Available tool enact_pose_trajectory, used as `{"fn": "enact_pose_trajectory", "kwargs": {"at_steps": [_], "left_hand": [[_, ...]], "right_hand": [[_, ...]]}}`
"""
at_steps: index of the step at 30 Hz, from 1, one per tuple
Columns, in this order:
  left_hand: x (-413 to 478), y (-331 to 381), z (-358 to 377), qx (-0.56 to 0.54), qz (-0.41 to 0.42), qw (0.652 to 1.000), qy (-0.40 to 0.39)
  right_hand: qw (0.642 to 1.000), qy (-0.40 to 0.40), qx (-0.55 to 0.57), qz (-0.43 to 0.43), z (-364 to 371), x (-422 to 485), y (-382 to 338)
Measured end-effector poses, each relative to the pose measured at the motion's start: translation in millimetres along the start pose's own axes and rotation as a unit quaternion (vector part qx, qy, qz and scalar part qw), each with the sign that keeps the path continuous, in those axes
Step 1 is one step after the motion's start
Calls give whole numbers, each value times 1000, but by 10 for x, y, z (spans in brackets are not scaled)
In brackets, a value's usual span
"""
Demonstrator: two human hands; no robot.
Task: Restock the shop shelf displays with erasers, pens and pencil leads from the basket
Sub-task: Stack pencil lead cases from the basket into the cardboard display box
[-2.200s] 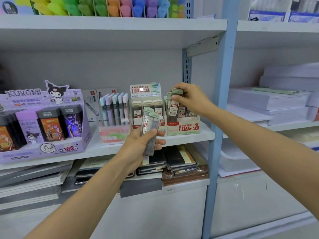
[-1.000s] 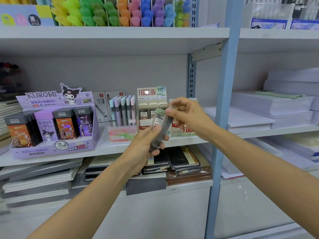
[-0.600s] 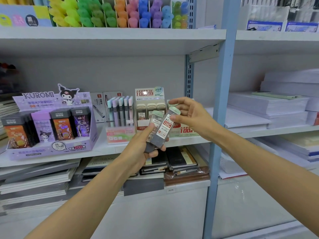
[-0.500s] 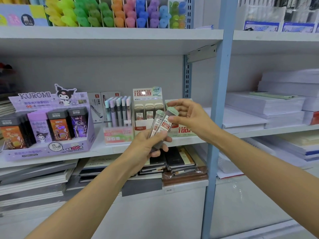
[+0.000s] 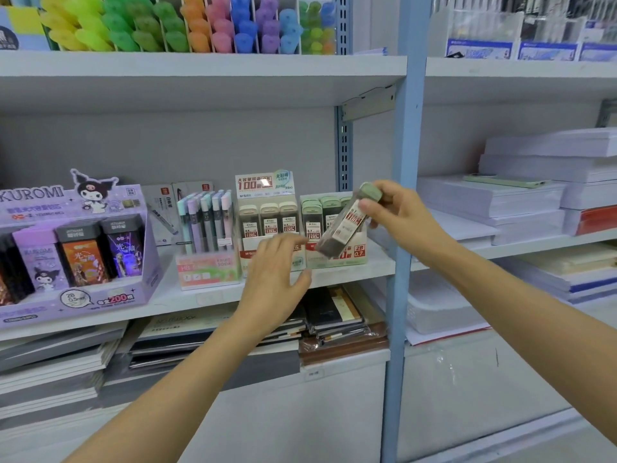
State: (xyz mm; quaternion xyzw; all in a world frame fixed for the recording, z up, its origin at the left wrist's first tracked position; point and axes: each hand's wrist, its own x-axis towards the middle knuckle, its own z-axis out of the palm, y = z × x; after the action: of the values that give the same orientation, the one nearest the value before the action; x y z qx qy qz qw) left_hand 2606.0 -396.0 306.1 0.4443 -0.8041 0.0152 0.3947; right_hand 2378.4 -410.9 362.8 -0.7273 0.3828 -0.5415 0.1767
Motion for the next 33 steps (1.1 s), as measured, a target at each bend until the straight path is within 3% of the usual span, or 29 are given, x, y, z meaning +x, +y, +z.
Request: {"fn": "enact_pose_trajectory", "kwargs": {"at_steps": [3,6,13,19,33], "left_hand": [[106,-33,51,146,63,987,-20],[173,-68,166,207,75,974,-58],[203,-156,303,248,89,963,-58],[214,-213,326,244,89,964,-52],[290,-136,312,223,108,969,-21]], "right_hand": [[992,72,-95,-51,-126,140,8],[983,99,-133,-74,-106,229,53],[979,70,-162,-107,121,253,163],[973,157,-103,-132,40,279,141],[972,-60,-218,-72,123,400,299]]}}
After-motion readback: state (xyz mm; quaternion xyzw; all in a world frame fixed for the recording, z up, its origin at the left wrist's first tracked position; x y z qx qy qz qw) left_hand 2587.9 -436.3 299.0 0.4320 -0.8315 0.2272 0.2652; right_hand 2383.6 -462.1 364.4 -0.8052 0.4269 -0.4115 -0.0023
